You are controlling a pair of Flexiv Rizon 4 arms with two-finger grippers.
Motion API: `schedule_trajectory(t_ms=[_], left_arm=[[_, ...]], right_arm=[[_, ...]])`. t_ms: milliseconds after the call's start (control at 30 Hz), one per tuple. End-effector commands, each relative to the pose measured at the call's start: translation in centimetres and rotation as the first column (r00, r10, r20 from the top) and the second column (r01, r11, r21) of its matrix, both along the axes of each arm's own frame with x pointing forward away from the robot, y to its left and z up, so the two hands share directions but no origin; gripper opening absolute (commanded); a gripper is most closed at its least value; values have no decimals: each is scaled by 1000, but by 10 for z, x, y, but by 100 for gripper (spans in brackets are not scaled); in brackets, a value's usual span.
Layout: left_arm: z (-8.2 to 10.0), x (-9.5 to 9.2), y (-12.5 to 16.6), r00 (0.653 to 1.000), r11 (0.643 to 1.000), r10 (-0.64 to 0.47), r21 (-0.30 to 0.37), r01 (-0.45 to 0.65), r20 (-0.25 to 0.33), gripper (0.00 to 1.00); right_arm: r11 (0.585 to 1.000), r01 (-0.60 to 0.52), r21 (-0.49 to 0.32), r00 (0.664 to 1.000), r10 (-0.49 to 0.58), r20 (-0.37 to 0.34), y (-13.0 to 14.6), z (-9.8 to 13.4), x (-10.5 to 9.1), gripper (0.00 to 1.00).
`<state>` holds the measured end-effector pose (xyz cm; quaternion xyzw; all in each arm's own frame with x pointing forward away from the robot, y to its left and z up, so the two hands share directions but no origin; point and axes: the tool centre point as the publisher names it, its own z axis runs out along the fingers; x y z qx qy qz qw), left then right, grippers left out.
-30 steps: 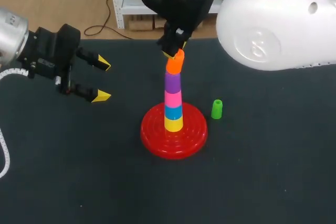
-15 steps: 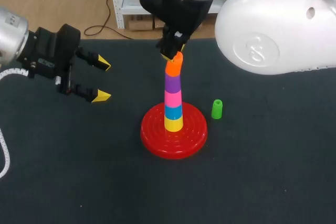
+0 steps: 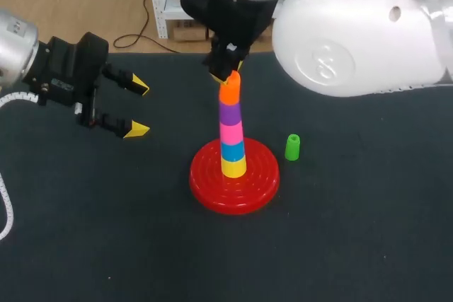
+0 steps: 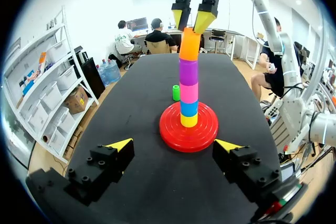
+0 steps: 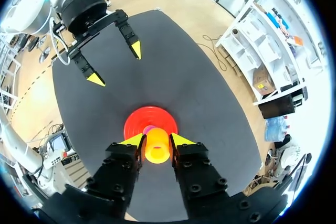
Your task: Pick up and stack the cylinders on the red base in this order: pink,purple,orange,green
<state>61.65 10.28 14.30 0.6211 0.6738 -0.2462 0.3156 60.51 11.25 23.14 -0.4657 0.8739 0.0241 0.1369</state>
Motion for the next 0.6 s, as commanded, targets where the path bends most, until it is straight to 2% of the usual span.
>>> schedule_trajectory(t_ms=[33, 400, 600], left_arm=[[-1, 1, 1, 1000, 1000, -2, -3, 2, 2, 100], [-1, 1, 1, 1000, 1000, -2, -3, 2, 2, 100], [-1, 1, 1, 1000, 1000, -2, -3, 2, 2, 100]], right_arm=[[1000, 2, -21, 1000, -3, -17, 8, -2, 8, 0], [997, 24, -70, 996, -30, -80, 13, -12, 20, 0], [996, 37, -75, 996, -43, -82, 9, -19, 23, 0]])
